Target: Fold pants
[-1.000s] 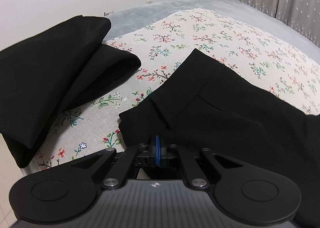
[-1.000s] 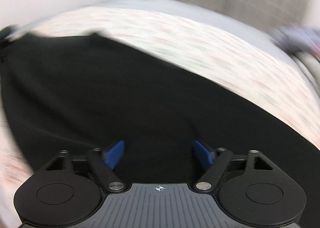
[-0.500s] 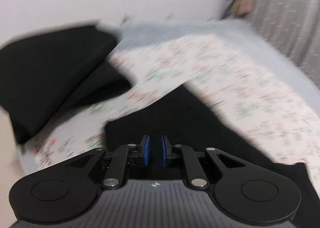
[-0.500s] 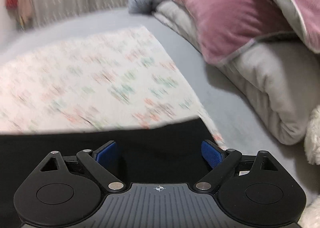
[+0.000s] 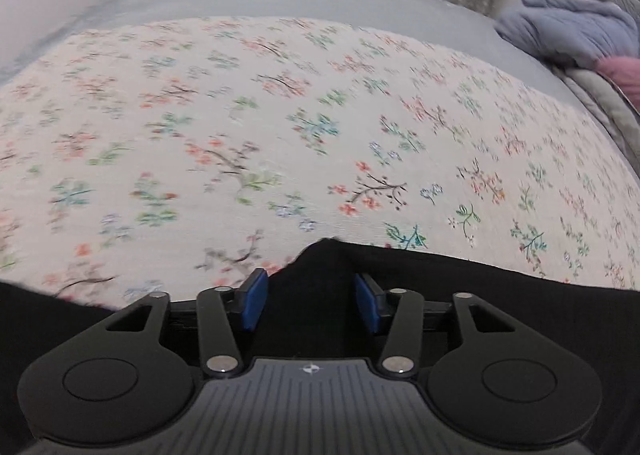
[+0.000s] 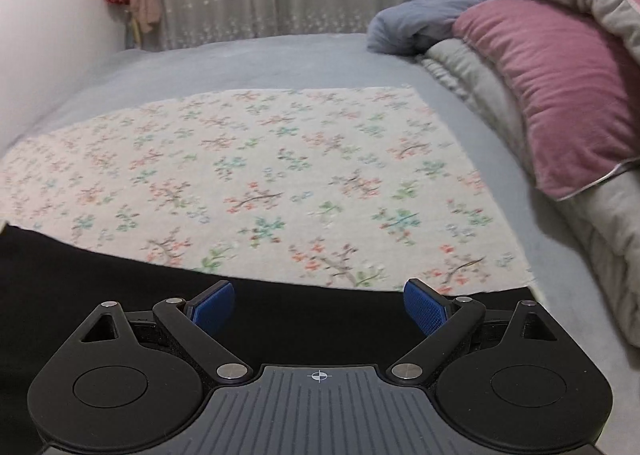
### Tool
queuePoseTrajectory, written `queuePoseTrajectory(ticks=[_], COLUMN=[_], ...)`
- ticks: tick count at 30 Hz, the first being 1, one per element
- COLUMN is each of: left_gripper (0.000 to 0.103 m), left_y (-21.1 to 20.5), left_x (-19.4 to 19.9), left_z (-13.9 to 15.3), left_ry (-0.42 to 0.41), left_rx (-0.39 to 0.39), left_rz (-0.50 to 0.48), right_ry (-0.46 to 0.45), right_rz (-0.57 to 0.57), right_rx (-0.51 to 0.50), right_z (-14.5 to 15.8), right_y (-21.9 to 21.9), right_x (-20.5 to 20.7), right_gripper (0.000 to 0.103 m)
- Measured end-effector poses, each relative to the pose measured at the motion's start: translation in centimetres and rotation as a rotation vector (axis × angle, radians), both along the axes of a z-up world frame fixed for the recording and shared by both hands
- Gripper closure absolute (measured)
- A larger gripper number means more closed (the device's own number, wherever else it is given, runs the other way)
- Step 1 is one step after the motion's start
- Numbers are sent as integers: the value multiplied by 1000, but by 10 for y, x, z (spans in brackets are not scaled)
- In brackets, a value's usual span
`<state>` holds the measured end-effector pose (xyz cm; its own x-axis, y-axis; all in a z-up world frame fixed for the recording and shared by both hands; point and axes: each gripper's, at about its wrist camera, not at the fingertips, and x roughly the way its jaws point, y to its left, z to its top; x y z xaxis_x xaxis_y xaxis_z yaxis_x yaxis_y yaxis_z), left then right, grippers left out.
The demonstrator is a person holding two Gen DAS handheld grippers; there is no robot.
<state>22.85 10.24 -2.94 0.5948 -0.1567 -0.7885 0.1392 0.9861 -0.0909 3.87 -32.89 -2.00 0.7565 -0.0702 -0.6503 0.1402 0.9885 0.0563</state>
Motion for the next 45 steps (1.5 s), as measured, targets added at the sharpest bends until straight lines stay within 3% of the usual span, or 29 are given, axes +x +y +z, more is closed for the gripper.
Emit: queuePoseTrajectory(ticks=[2, 4, 7, 10, 14, 19, 25, 31, 36, 39, 42, 44, 45], left_gripper=[41, 76, 83, 84, 84, 84, 83, 84, 84, 79, 72, 57, 43], left_y=[-6, -5, -12, -7, 1, -3, 4, -7, -13, -24, -20, -16, -13], left_x=[7, 8, 3, 4, 10, 13, 14, 7, 17, 15, 14, 11, 8], left_z=[-5, -3, -2, 1, 10, 10, 4, 22, 2, -9, 0, 10, 15], left_ry=[-21, -19, -53, -64, -80, -88, -68, -173, -170, -197, -212, -227, -237], left_rx=[26, 9, 72, 47, 21, 42, -10, 36, 90, 156, 116, 87, 86], left_rz=[-17, -28, -72, -54, -14, -8, -7, 11, 32, 8, 4, 7, 17], right_ry=[31, 63, 111, 150, 148, 155, 156, 148, 86, 159, 152, 126, 120], right_rz=[23, 29, 25, 17, 19, 18, 15, 7, 13, -37, -63, -68, -71], right_rx=[48, 88, 99, 67, 53, 13, -5, -31, 7, -36, -41, -18, -18], right_z=[-5, -13, -26, -36, -36, -37, -38, -37, -23, -36, -35, -30, -29], right_y=[-6, -14, -22, -24, -23, -19, -19, -17, -18, -24, -31, -36, -36], right_x=[0, 1, 1, 2, 1, 2, 1, -3, -13, -8, -13, -21, -25], right_gripper=[11, 21, 34, 39, 39, 39, 39, 39, 39, 38, 38, 38, 38])
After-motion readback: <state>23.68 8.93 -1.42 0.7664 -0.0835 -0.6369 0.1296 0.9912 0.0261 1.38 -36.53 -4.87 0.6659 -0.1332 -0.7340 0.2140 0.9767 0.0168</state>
